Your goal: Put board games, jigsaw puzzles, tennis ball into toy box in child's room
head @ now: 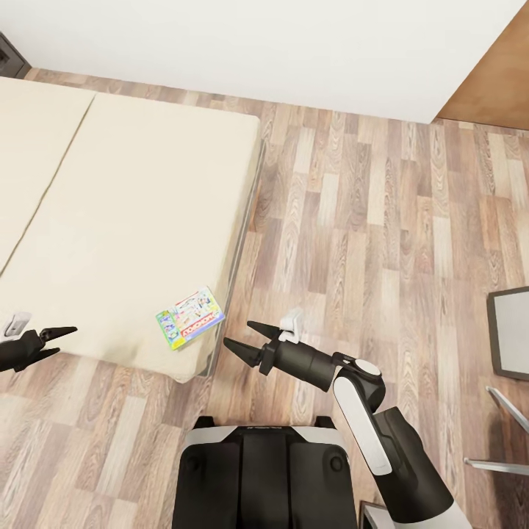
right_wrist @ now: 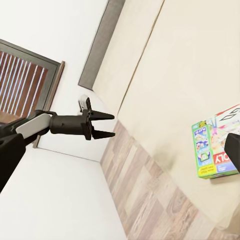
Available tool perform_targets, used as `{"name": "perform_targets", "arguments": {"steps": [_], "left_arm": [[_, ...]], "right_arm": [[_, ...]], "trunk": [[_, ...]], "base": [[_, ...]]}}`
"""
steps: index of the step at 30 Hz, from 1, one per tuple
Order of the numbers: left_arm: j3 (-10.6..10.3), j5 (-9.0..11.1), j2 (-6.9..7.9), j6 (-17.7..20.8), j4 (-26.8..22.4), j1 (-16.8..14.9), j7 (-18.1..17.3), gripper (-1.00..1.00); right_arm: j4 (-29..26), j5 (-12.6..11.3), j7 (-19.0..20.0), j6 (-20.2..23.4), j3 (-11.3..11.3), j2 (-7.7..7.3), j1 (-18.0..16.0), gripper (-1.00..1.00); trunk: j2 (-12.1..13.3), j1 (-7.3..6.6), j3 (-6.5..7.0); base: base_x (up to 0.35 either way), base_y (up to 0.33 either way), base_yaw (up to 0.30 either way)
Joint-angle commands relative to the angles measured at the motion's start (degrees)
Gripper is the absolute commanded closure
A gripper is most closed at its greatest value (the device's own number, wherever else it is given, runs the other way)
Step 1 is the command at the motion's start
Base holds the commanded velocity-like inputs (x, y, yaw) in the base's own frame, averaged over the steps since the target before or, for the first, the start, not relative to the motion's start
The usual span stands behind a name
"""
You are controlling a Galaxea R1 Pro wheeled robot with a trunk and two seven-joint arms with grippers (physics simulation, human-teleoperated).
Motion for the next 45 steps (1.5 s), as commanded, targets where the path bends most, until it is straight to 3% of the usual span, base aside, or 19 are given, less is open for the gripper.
{"name": "perform_targets", "arguments": {"steps": [1,23,45], "left_arm": [[0.09,-0.06,0.00,0.23,0.03,-0.04,-0.19,-1.00],[0.24,0.07,0.09,0.57,0.09,-0.04,-0.22,-1.00],[0.18,0.11,0.03,0.67,0.07,-0.04,-0.21,-1.00]], "right_arm": [[-0.02,-0.43,-0.04,0.46,-0.04,0.02,-0.02,-1.00],[-0.02,-0.43,-0.07,0.47,0.00,0.02,-0.01,-1.00],[-0.02,-0.43,-0.06,0.46,0.05,0.02,-0.02,-1.00]], "trunk": [[-0.09,0.03,-0.06],[-0.09,0.03,-0.06],[-0.09,0.03,0.96]], "base": [[-0.037,0.044,0.000],[-0.017,0.025,0.015],[0.000,0.000,0.213]]}}
